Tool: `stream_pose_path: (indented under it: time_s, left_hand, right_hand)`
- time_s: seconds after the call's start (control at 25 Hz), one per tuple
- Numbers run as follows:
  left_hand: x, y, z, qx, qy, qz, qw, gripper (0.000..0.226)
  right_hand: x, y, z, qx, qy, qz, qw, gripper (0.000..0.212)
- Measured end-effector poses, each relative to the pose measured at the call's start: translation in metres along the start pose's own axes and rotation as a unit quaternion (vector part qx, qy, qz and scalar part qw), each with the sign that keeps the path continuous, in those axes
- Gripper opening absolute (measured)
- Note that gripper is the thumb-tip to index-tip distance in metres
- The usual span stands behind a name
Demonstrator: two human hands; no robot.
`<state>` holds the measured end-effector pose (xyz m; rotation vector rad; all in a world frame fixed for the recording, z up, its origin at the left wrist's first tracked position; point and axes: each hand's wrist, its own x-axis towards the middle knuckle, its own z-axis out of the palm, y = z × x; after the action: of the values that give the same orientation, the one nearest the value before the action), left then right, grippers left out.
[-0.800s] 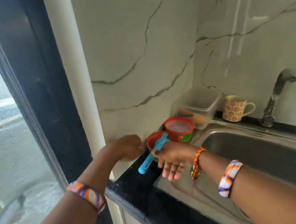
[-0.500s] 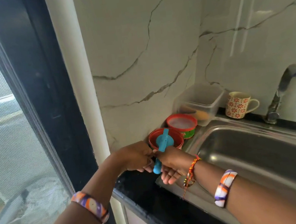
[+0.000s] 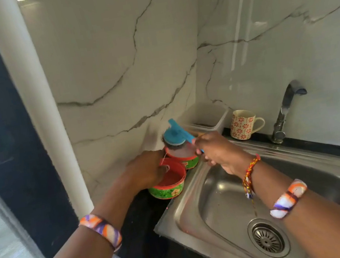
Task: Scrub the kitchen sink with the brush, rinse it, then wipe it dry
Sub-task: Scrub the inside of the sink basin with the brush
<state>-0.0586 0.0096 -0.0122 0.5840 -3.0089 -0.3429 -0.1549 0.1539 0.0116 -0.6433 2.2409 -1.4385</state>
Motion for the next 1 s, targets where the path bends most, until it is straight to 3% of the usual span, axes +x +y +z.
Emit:
stream_pose_path:
  time_s: [0.2, 0.48, 0.68, 0.8, 1.0]
  left_hand:
    - [0.047, 0.016, 0.025, 0.059, -0.039, 0.059, 0.996, 0.044]
    - [0.067, 0.020, 0.034, 0.087, -0.056, 0.044, 0.994, 0.044]
    - [0.067, 0.026, 0.029, 0.116, -0.061, 0.042, 0.991, 0.044]
    - [0.065, 0.030, 0.029, 0.144, -0.057, 0.049, 0.987, 0.044]
    - [0.067, 0.029, 0.032, 0.146, -0.055, 0.037, 0.987, 0.043]
  right_hand:
    - [0.049, 0.016, -0.003, -0.085, 0.049, -0.004, 0.995, 0.040]
    - [0.091, 0.052, 0.001, -0.134, 0.013, 0.042, 0.990, 0.015]
    - [0.089, 0.046, -0.001, -0.112, -0.011, 0.051, 0.992, 0.021]
    - [0.087, 0.047, -0.007, -0.110, -0.016, 0.051, 0.992, 0.013]
    - [0.098, 0.046, -0.007, -0.166, -0.007, 0.046, 0.985, 0.013]
